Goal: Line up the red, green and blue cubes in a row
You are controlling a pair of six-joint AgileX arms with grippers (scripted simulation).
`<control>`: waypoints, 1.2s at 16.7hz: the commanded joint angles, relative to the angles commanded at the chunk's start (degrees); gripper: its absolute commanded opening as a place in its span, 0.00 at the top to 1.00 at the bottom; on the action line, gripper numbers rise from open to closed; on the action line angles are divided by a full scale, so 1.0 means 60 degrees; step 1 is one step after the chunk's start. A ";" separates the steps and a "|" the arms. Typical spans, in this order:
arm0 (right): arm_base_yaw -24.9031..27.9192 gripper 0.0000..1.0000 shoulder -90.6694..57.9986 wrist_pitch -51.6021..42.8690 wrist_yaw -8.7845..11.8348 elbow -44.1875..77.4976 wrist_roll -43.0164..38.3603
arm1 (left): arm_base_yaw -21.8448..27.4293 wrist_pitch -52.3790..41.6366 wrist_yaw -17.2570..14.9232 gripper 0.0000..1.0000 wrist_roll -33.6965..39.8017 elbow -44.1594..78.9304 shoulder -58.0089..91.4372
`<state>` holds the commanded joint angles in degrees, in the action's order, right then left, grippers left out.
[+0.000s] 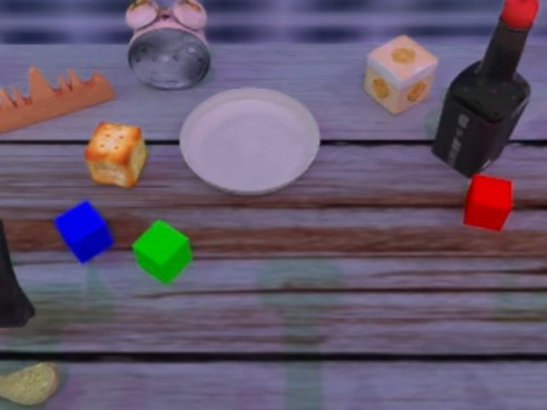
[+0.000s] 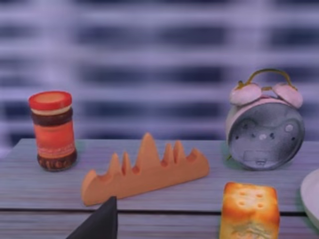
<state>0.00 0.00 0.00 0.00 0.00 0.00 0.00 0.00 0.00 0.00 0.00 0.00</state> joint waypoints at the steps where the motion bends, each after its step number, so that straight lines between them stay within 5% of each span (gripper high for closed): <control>1: 0.0000 0.00 0.0000 0.0000 0.0000 0.0000 0.0000 | 0.0000 0.0000 0.0000 0.00 0.0000 0.0000 0.0000; 9: 0.0228 0.00 -0.2771 -0.1674 0.0006 0.2661 0.1711 | 0.0000 0.0000 0.0000 0.00 0.0000 0.0000 0.0000; 20: 0.0934 0.00 -1.4277 -0.7442 -0.0056 1.1352 0.7347 | 0.0000 0.0000 0.0000 0.00 0.0000 0.0000 0.0000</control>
<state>5.60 -85.66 -44.65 -0.34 68.11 44.08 0.00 0.00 0.00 0.00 0.00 0.00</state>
